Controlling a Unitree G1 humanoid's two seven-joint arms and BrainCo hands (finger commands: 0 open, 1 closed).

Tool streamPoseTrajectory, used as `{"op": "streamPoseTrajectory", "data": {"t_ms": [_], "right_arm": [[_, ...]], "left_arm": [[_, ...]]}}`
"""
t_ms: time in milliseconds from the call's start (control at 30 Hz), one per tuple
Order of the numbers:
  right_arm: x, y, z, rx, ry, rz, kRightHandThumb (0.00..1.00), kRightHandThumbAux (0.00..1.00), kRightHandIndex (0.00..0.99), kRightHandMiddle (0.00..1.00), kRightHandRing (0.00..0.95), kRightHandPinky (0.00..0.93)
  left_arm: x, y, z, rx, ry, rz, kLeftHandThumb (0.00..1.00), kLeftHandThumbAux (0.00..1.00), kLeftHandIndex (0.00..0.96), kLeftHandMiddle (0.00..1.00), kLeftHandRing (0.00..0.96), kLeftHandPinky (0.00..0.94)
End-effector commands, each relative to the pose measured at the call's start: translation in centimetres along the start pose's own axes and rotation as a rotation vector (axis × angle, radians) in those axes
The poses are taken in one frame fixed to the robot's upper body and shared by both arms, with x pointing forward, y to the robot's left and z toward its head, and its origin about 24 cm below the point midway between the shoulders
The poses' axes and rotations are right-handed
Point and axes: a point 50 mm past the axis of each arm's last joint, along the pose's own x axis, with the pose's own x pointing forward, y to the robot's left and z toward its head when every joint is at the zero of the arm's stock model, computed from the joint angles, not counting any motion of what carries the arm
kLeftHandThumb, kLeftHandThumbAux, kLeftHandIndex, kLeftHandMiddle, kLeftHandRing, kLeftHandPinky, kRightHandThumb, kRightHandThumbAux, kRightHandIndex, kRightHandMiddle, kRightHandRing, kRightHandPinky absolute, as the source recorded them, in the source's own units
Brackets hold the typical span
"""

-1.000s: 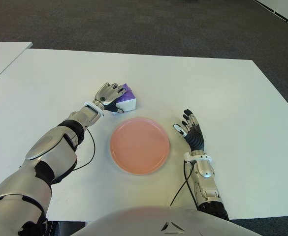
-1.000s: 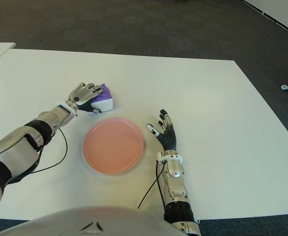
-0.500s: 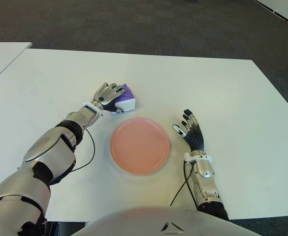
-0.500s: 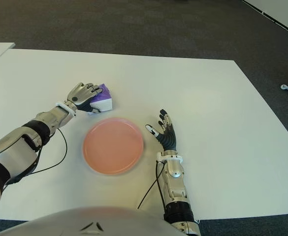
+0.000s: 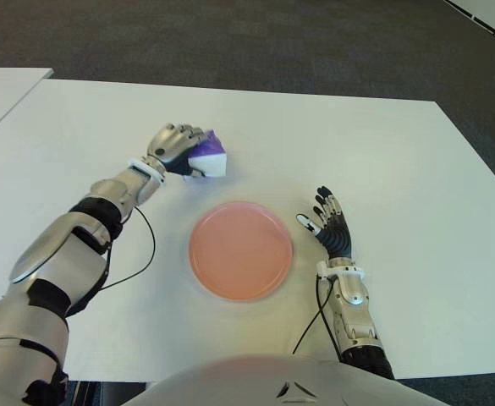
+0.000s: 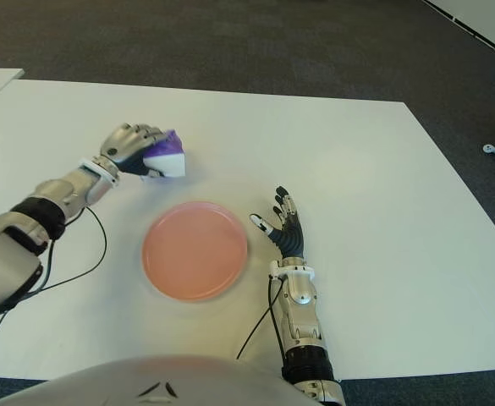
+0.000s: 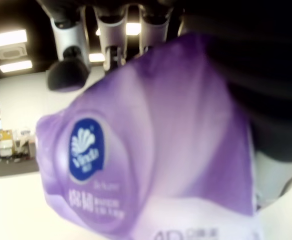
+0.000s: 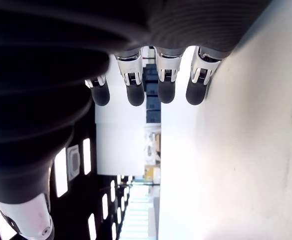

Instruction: Put the tissue paper into the plate.

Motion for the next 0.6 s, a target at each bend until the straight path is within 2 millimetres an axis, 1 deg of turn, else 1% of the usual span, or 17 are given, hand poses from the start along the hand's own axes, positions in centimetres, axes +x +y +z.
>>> {"op": "streamPoseTrajectory", "data": {"t_ms": [33, 67, 133, 200, 300, 500, 600], "right_arm": [[-3.7, -0.3, -5.1, -0.001, 0.293, -0.007, 0.046, 0.723, 0.0, 0.0, 0.0, 0.0], [-3.7, -0.3, -5.0, -0.002, 0.292, -0.005, 0.045, 0.723, 0.0, 0.0, 0.0, 0.0], [-3.7, -0.3, -5.0, -0.003, 0.291, -0.002, 0.041, 0.721, 0.0, 0.0, 0.0, 0.0], [-3.7, -0.4, -5.0, -0.005, 0.292, 0.003, 0.039, 0.717, 0.0, 0.0, 0.0, 0.0], [-3.7, -0.5, -5.0, -0.01, 0.299, 0.005, 0.035, 0.715, 0.0, 0.0, 0.0, 0.0], [-3.8, -0.7, -5.1, -0.011, 0.302, 0.007, 0.031, 0.721, 0.0, 0.0, 0.0, 0.0], [-3.8, -0.7, -5.1, -0.009, 0.301, 0.009, 0.03, 0.723, 0.0, 0.0, 0.0, 0.0]], "left_arm": [[0.2, 2.1, 0.4, -0.063, -0.037, 0.109, 0.744, 0.697, 0.443, 0.839, 0.836, 0.818], [0.3, 2.8, 0.7, -0.079, -0.056, 0.147, 0.744, 0.697, 0.443, 0.839, 0.836, 0.817], [0.2, 3.5, 1.0, -0.095, -0.074, 0.181, 0.744, 0.697, 0.443, 0.839, 0.835, 0.816], [0.0, 4.7, 2.0, -0.136, -0.117, 0.258, 0.744, 0.697, 0.443, 0.84, 0.835, 0.818], [-1.1, 6.5, 3.8, -0.221, -0.199, 0.367, 0.745, 0.697, 0.443, 0.844, 0.839, 0.831], [-2.7, 7.6, 5.4, -0.308, -0.264, 0.419, 0.748, 0.696, 0.443, 0.85, 0.849, 0.849], [-3.8, 8.2, 6.4, -0.364, -0.299, 0.426, 0.75, 0.695, 0.444, 0.85, 0.853, 0.854]]}}
